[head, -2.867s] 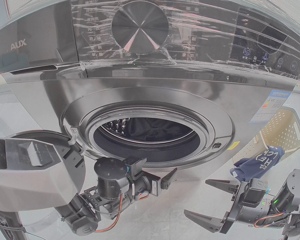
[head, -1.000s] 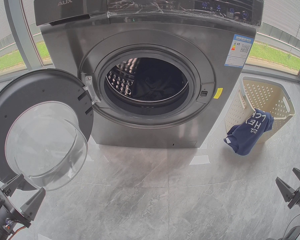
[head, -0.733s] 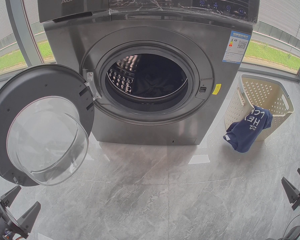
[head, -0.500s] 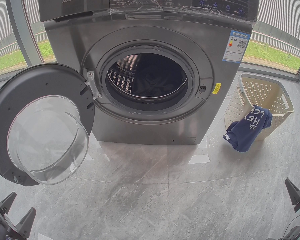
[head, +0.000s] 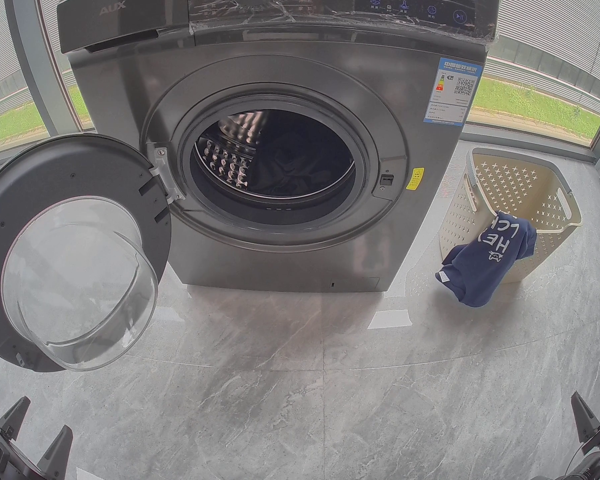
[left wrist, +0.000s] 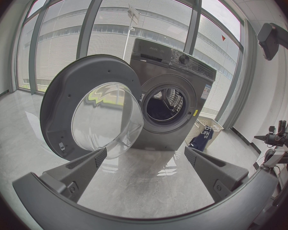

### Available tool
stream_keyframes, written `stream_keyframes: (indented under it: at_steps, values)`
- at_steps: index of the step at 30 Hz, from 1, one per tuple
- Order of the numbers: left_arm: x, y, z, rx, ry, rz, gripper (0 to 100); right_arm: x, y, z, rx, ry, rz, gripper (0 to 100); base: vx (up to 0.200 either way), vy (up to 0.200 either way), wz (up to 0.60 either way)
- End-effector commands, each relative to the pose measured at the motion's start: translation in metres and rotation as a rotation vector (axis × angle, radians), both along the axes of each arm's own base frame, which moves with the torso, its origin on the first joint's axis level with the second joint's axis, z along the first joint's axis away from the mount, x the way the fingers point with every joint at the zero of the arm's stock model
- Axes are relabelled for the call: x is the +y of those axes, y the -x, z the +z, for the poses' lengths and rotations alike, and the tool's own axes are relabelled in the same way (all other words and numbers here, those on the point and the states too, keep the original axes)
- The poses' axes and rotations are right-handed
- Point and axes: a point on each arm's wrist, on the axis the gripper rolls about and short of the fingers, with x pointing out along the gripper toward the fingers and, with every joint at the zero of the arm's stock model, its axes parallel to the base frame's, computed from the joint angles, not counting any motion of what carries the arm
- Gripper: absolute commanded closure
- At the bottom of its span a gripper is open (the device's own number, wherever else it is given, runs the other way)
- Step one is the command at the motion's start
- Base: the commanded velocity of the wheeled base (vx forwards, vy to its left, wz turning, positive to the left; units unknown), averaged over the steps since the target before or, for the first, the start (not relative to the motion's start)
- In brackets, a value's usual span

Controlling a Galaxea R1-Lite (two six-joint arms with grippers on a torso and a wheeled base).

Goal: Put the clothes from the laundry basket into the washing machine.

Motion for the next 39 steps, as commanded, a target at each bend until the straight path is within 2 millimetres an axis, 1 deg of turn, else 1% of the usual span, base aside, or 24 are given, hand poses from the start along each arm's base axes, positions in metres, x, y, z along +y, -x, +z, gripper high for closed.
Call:
stream_keyframes:
  at_steps: [1,3,8,13,14,16,20,28,37,39]
  values:
    - [-0.0044,0.0056,-0.0078,-0.052,-0.030,0.069,0,0.0006,0.0058,-0.0104,-0.013,0.039,-0.074,0,0.000,0.000,0.00]
    - [-0.0037,0.0050,-0.0076,-0.045,-0.039,0.080,0,0.0032,0.0090,-0.0137,-0.017,0.077,-0.115,0,0.000,0.000,0.00]
    - [-0.0011,0.0063,-0.0088,-0.059,-0.088,0.178,0,0.0031,0.0108,-0.0154,-0.038,0.071,-0.070,0,0.000,0.000,0.00]
    - [-0.0010,0.0064,-0.0107,-0.048,-0.156,0.182,0,0.0031,0.0109,-0.0156,-0.038,0.078,-0.067,0,0.000,0.000,0.00]
    - [-0.0008,0.0063,-0.0150,-0.007,-0.166,0.188,0,0.0031,0.0109,-0.0157,-0.037,0.080,-0.068,0,0.000,-0.200,0.00]
    - [-0.0007,0.0073,-0.0169,0.028,-0.175,0.188,0,0.0032,0.0109,-0.0157,-0.037,0.080,-0.068,0,0.000,-0.200,0.00]
    - [-0.0005,0.0063,-0.0151,-0.005,-0.166,0.192,0,0.0031,0.0109,-0.0157,-0.037,0.078,-0.065,0,0.000,-0.200,0.00]
    - [-0.0007,0.0064,-0.0147,-0.006,-0.160,0.183,0,0.0031,0.0109,-0.0157,-0.037,0.082,-0.065,0,0.000,-0.200,0.00]
    - [-0.0008,0.0064,-0.0147,-0.006,-0.152,0.177,0,0.0031,0.0109,-0.0156,-0.038,0.078,-0.065,0,0.000,0.000,0.00]
    - [-0.0008,0.0064,-0.0147,-0.006,-0.152,0.179,0,0.0031,0.0109,-0.0156,-0.038,0.080,-0.065,0,0.000,-0.200,0.00]
